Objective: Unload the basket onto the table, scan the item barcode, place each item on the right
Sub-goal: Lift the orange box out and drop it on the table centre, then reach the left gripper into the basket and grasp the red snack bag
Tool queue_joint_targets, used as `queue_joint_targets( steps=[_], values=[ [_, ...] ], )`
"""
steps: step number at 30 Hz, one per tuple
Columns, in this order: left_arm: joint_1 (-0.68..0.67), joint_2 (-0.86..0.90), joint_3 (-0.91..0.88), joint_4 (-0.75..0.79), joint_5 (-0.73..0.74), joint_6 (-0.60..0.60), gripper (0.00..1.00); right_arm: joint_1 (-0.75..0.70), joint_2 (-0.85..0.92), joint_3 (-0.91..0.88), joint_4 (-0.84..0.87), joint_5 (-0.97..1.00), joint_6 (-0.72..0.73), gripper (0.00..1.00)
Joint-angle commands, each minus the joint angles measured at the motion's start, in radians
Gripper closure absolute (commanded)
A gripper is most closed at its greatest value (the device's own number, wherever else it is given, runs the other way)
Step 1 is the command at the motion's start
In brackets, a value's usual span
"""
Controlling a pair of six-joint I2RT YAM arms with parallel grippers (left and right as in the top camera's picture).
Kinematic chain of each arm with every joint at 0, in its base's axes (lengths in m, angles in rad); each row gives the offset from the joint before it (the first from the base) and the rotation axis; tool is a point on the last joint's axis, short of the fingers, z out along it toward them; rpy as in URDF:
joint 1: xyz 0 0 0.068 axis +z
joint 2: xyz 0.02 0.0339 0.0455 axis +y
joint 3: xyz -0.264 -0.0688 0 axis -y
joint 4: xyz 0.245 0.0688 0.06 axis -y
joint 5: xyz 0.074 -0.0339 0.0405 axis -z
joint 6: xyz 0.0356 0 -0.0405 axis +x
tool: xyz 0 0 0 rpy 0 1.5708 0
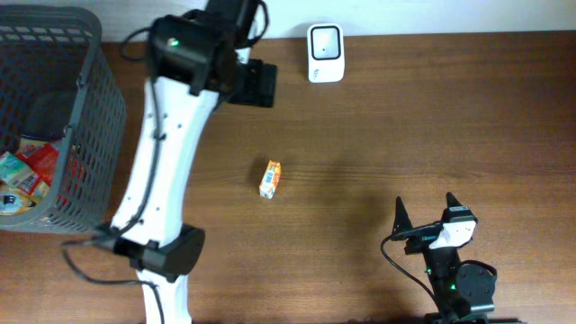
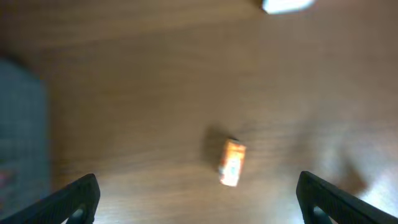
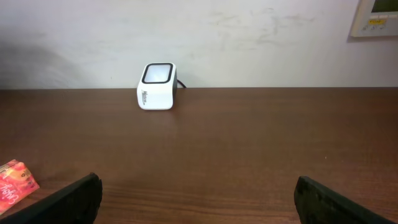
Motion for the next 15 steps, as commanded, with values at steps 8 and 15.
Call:
queue_joint_targets(
  steps=[8,15],
  values=[
    [0.269,-0.192,0.020,-0.004,-0.203,0.000,0.01,-0.006,-0.005,-0.006,-0.005,0.012,0.004,0.02],
    [0.583,-0.197,0.019,-0.004,-0.199,-0.072,0.01,-0.006,-0.005,-0.006,-0.005,0.012,0.004,0.02]
  ],
)
